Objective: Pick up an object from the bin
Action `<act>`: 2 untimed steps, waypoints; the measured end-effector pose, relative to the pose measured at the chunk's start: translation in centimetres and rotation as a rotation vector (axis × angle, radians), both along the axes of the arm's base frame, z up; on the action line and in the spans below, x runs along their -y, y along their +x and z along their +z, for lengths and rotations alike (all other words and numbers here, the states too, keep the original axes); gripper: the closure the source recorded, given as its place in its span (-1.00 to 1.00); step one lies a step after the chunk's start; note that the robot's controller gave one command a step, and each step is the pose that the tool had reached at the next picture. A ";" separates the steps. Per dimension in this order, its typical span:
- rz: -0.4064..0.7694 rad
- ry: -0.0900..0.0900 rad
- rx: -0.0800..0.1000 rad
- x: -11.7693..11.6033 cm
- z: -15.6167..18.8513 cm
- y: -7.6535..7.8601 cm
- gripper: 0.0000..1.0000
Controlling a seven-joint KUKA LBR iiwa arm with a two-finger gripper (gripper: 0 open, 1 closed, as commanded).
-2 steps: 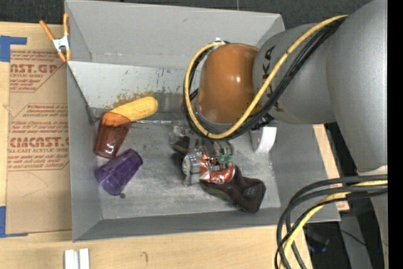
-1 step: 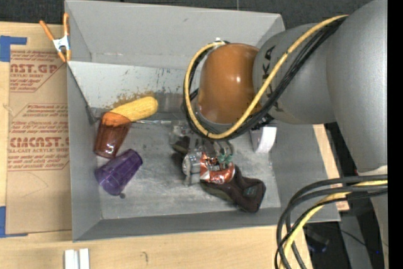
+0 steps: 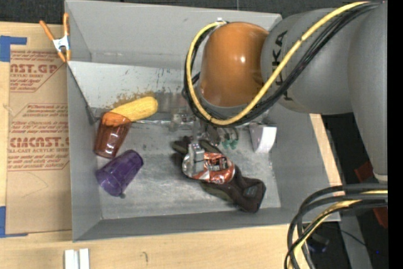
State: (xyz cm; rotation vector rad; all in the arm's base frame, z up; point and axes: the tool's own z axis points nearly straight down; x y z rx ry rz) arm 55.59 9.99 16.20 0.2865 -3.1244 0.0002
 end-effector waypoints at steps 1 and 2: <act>0.040 0.004 0.018 3.1 -2.6 1.7 -1.00; 0.039 0.002 0.013 3.9 -4.2 1.6 -1.00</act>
Offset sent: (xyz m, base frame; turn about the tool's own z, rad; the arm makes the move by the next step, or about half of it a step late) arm 0.0090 -0.0491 -0.0845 0.0059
